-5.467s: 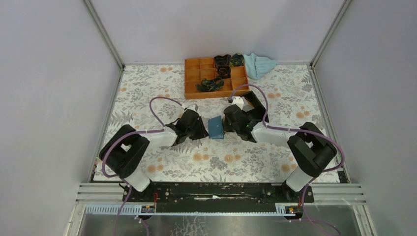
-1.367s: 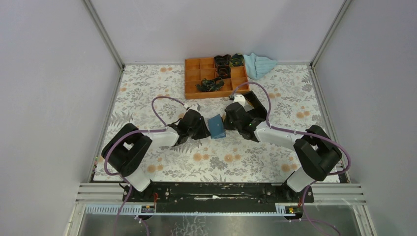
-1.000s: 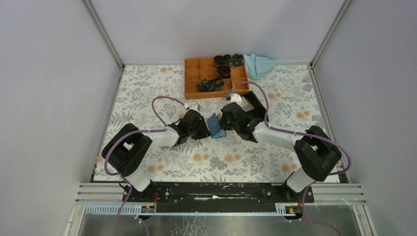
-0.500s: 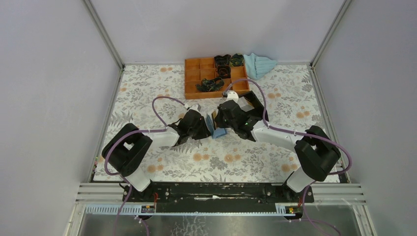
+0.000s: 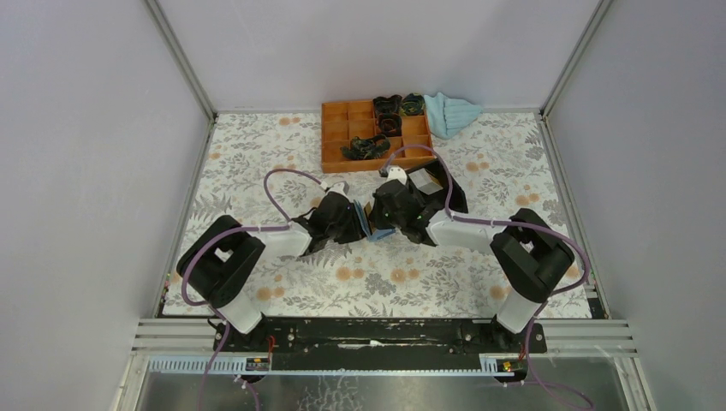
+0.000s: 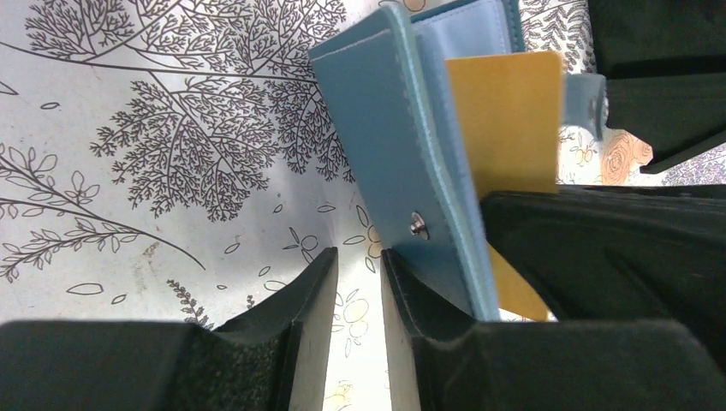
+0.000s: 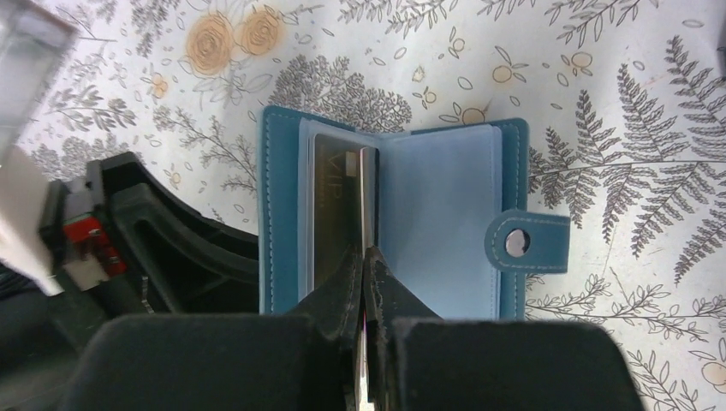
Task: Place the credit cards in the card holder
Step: Insert the credit card into the card holder.
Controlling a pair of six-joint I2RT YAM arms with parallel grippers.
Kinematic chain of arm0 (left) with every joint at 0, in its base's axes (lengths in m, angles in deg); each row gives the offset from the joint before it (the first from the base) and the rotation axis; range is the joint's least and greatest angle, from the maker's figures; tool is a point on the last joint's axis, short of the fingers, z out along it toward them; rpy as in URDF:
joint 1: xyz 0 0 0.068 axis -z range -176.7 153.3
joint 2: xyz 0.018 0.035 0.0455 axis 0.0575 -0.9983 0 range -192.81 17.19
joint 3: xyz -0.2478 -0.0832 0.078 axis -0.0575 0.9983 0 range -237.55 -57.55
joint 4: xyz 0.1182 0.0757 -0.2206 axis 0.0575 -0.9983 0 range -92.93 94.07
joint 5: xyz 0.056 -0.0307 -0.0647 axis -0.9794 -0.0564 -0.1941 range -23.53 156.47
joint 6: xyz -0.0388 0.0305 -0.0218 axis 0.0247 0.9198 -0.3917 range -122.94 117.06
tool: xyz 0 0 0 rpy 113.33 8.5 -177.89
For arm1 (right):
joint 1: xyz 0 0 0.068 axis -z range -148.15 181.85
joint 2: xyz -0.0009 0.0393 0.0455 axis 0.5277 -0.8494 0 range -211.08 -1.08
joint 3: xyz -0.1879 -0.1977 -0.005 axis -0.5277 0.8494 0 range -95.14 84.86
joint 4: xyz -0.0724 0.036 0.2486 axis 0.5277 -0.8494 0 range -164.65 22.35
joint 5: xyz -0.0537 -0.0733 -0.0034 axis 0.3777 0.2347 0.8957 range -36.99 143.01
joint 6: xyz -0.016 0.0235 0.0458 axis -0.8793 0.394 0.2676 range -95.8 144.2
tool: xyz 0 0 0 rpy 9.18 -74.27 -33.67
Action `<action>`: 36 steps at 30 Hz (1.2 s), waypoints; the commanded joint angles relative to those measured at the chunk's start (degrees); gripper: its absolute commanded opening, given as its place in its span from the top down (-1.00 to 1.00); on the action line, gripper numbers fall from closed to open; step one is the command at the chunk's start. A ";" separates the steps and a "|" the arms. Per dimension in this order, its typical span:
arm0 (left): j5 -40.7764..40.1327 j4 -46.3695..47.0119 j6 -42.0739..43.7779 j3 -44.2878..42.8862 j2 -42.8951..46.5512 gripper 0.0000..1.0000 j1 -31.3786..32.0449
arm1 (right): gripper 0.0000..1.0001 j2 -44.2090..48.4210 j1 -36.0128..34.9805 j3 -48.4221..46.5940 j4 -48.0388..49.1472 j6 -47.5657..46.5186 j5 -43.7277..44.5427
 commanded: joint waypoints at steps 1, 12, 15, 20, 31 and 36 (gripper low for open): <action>-1.03 0.69 -0.24 2.29 0.40 0.34 0.58 | 1.00 -1.88 -2.08 -0.62 3.30 0.64 -2.07; -2.47 -1.16 -1.53 6.35 5.06 0.31 0.56 | 1.00 -6.63 -5.20 -2.32 1.16 -1.67 3.27; -3.43 -2.66 -2.04 7.48 7.59 0.29 0.64 | 1.00 -8.28 -6.77 -3.92 -0.85 -2.96 6.39; -6.57 -8.55 -2.09 8.14 14.29 0.22 0.67 | 1.00 -10.59 -9.79 -7.60 -5.02 -5.24 12.19; -15.32 -22.91 -3.51 5.75 34.04 0.12 0.74 | 1.00 -13.27 -12.90 -12.80 -12.56 -8.80 22.07; -19.07 -22.04 -5.02 5.15 36.17 0.10 0.76 | 1.00 -14.94 -14.14 -14.19 -13.49 -9.35 23.88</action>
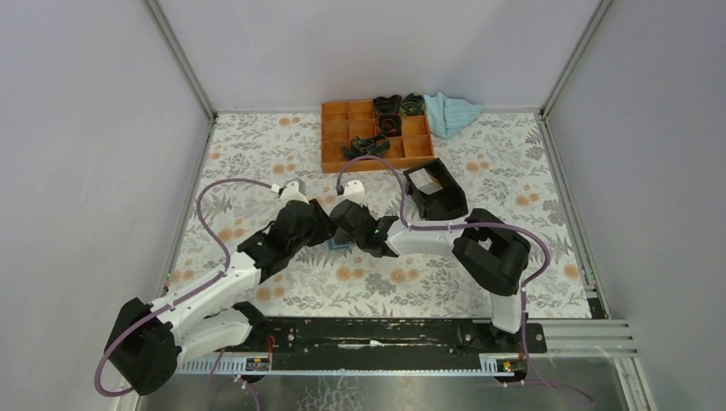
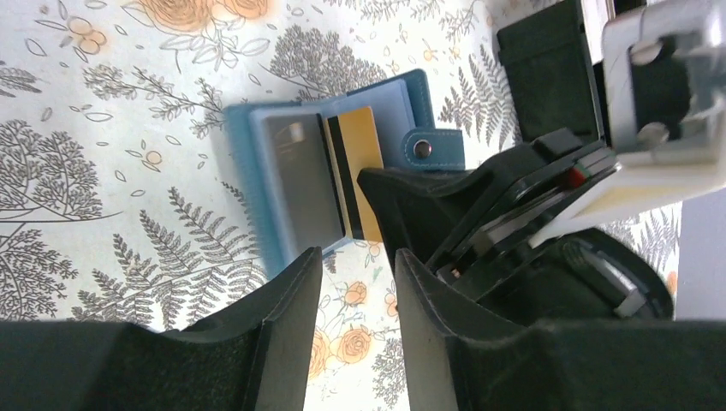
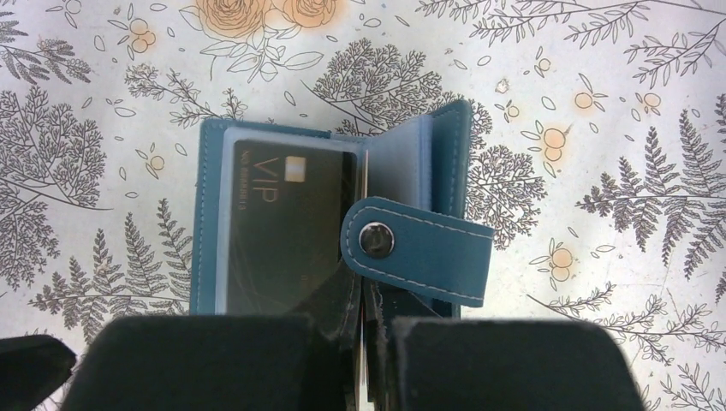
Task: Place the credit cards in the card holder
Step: Insert the credit card into the card holder.
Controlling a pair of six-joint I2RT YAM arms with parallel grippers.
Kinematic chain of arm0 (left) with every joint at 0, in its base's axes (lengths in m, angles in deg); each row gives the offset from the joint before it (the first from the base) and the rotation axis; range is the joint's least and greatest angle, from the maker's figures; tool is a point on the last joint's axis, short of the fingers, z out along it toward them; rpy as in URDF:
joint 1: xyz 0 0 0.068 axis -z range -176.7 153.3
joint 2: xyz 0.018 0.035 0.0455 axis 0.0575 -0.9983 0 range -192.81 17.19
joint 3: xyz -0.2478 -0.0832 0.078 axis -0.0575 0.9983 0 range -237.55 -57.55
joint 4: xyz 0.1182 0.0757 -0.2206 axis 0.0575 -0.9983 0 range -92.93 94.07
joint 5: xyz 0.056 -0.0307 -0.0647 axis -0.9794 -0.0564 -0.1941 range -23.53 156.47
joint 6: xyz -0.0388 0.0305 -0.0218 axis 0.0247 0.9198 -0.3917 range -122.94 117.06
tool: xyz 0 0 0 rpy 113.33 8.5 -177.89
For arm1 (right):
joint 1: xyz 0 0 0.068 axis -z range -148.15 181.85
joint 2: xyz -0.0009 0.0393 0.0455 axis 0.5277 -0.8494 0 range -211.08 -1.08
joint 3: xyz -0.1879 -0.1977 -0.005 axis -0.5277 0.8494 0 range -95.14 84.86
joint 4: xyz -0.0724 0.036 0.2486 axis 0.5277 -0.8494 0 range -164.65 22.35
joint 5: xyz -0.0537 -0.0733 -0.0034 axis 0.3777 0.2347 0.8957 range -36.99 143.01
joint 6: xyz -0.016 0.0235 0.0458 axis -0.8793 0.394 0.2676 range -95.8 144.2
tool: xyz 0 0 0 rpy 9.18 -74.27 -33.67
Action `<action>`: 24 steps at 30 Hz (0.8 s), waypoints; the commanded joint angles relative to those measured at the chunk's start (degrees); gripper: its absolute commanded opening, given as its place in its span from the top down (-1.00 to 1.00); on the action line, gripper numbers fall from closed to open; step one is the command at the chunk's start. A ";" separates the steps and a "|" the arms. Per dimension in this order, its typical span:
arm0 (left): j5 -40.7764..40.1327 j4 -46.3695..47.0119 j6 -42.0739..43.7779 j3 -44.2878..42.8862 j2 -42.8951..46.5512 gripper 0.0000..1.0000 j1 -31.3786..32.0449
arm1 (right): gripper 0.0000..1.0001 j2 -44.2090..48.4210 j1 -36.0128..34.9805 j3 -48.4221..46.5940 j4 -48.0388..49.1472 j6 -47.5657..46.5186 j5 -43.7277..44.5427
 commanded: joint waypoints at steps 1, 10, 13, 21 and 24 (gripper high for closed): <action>-6.04 -1.07 -1.81 -1.49 0.70 0.10 0.48 | 1.00 -2.62 -1.29 -1.01 -6.05 -1.92 4.76; -6.49 4.96 -2.22 -1.13 -6.68 0.14 0.48 | 1.00 -1.39 -1.40 0.46 -4.35 -1.72 3.30; -5.85 7.77 -2.37 -0.50 -9.43 0.16 0.43 | 1.00 -0.93 -1.45 0.83 -3.89 -1.72 2.61; -5.30 11.27 -2.50 0.54 -14.90 0.22 0.47 | 1.00 0.00 -0.78 1.85 -2.84 -1.40 0.97; -5.77 11.24 -2.31 0.74 -14.87 0.22 0.43 | 1.00 0.56 -0.24 2.33 -2.65 -1.28 0.50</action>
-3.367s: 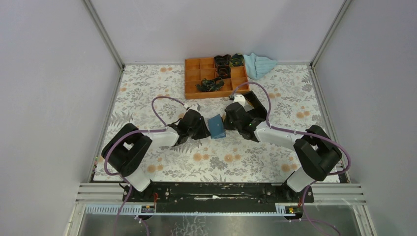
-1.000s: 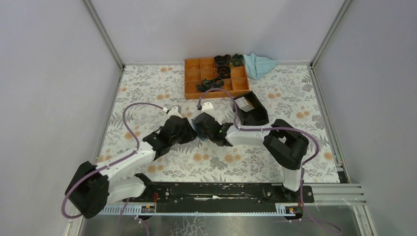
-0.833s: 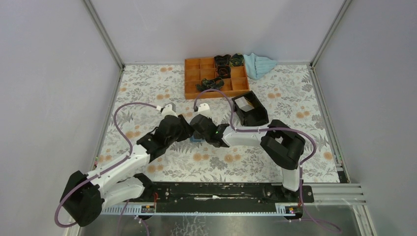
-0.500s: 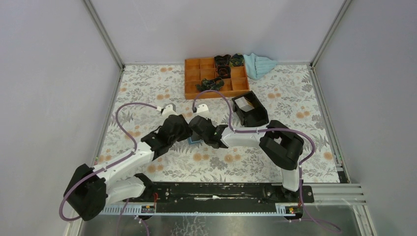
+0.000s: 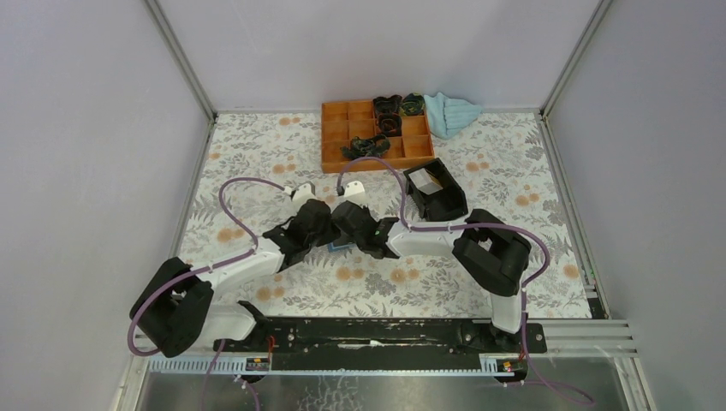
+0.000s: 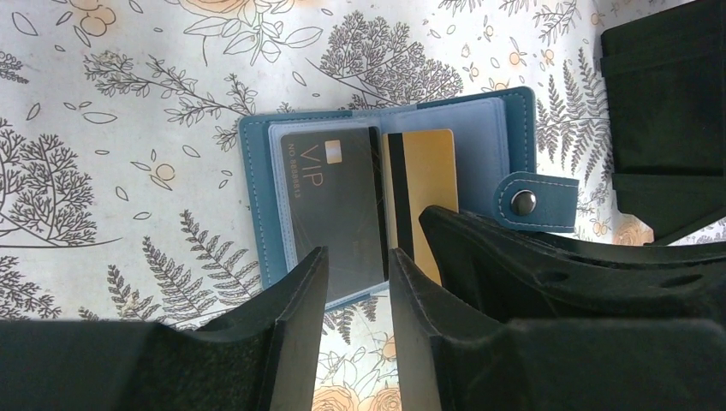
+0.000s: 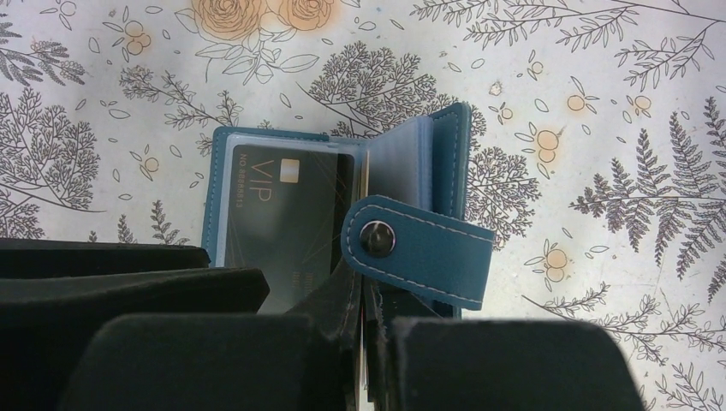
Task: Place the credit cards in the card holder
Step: Insert the credit card into the card holder.
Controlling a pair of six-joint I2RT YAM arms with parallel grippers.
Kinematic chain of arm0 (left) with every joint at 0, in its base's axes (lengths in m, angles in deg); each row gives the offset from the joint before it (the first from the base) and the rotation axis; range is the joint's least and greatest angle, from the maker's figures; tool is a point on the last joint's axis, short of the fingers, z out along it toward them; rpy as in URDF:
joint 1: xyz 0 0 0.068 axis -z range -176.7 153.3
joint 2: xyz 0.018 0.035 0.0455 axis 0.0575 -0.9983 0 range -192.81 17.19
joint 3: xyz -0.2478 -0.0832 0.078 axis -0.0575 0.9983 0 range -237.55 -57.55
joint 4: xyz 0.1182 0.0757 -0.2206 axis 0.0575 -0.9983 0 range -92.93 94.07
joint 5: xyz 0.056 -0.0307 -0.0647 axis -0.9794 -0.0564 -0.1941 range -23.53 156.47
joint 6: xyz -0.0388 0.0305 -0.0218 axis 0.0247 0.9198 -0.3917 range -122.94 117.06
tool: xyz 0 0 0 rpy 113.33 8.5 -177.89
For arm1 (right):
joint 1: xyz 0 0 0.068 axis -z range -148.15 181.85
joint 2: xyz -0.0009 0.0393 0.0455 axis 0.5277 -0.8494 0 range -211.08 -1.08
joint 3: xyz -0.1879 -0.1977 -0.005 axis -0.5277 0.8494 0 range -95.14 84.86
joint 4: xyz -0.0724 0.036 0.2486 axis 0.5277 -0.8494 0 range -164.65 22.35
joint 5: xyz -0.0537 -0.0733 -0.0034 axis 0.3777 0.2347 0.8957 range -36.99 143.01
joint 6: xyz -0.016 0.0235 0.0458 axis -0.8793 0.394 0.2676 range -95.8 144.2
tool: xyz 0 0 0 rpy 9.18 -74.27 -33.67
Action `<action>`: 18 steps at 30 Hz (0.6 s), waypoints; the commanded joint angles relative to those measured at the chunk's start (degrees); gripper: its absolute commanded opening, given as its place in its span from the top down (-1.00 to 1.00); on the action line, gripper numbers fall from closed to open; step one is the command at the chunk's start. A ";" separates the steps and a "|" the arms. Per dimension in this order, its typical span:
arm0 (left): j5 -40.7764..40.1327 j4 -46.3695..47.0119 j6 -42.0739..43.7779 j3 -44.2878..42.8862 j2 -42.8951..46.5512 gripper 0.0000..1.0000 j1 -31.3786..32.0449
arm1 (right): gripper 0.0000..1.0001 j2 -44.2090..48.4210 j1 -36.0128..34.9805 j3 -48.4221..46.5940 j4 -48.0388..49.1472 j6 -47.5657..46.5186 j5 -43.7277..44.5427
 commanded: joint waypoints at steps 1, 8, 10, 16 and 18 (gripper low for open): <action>-1.57 3.66 0.00 0.93 -0.05 0.22 0.33 | 1.00 1.11 0.84 2.18 -3.60 -0.45 -1.84; -1.35 4.14 -0.29 2.10 -0.70 0.22 0.28 | 1.00 2.06 2.23 4.10 -2.22 0.36 -2.77; -1.43 3.91 -0.21 2.20 -0.93 0.22 0.21 | 1.00 2.57 2.75 4.72 -1.86 0.66 -4.74; -2.06 4.04 -0.83 3.79 -0.13 0.22 0.00 | 1.00 2.93 4.12 5.90 -1.22 1.25 -6.24; -1.97 4.77 -1.15 4.19 0.00 0.21 -0.05 | 1.00 2.86 4.57 6.40 -0.97 1.50 -6.74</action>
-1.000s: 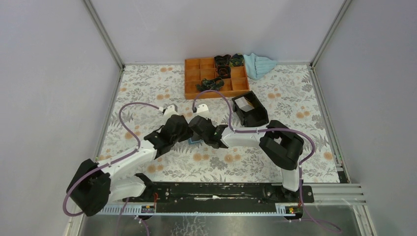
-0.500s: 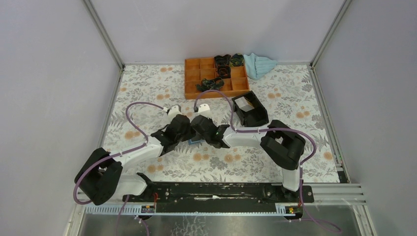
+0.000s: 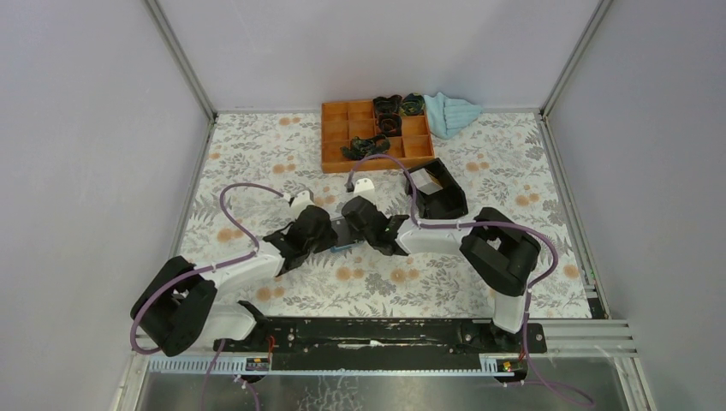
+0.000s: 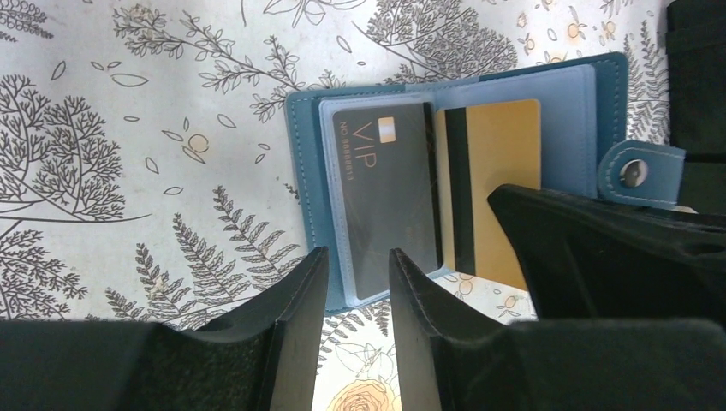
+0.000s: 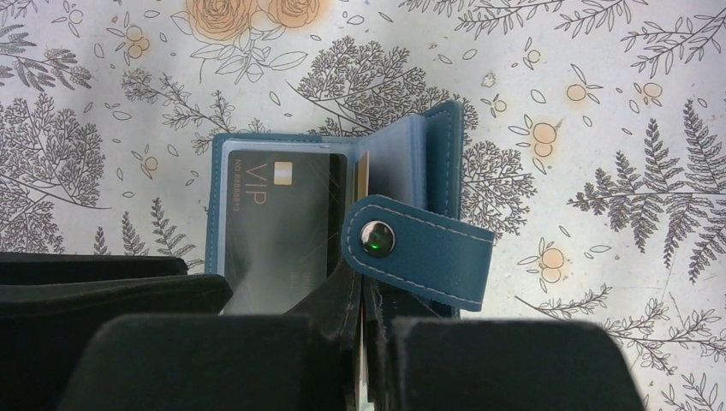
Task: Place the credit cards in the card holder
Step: Insert the credit card into the card holder.
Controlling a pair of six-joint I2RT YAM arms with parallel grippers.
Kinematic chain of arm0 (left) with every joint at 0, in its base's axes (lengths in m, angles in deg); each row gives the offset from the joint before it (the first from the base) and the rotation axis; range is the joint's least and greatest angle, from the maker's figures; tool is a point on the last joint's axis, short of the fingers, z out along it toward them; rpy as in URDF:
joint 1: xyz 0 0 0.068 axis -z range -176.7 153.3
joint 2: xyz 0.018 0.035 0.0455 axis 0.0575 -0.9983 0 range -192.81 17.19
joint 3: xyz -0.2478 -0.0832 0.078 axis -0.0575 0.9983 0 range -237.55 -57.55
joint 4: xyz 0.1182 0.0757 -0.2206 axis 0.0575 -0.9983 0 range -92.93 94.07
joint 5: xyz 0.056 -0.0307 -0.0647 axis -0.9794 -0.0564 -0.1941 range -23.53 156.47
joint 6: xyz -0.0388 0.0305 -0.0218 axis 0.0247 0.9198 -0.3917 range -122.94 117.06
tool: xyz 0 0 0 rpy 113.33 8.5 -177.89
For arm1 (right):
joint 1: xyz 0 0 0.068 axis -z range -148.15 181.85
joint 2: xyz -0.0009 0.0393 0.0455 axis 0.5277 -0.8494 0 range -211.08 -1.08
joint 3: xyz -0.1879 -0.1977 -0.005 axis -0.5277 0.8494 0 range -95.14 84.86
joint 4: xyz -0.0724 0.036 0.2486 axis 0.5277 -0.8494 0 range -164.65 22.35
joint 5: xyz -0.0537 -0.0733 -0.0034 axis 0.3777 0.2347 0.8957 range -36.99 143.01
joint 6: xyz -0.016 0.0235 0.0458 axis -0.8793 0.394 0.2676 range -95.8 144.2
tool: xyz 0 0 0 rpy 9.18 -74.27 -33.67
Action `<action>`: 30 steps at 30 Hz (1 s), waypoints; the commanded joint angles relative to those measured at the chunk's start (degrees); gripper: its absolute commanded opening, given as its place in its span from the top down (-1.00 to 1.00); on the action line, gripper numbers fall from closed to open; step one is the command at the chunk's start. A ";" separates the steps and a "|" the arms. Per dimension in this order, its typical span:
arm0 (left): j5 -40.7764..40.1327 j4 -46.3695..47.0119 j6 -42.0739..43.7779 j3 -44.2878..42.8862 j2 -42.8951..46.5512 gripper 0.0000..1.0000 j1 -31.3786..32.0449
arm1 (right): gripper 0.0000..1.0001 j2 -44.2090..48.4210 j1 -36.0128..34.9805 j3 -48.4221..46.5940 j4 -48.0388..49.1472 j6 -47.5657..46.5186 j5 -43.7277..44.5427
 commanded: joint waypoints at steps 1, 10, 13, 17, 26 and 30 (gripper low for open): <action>-1.71 4.18 -0.96 1.47 0.47 0.21 -0.07 | 1.00 0.26 1.46 2.52 -3.99 0.27 -1.24; -0.77 8.39 -2.32 2.30 -0.65 0.21 -0.07 | 1.00 0.20 2.84 3.76 -3.31 1.03 -3.02; -0.72 9.37 -2.56 2.26 -0.74 0.21 -0.06 | 1.00 0.05 3.00 3.92 -3.07 1.06 -3.28; -0.32 9.49 -2.13 1.46 -2.10 0.21 -0.07 | 1.00 0.16 3.19 4.19 -2.83 1.20 -3.52; -0.19 9.23 -2.32 2.16 -2.61 0.21 -0.09 | 1.00 0.21 3.53 4.35 -2.66 1.20 -3.96; -0.08 10.07 -2.45 2.17 -3.04 0.22 -0.08 | 1.00 0.04 3.55 4.28 -2.63 1.16 -4.17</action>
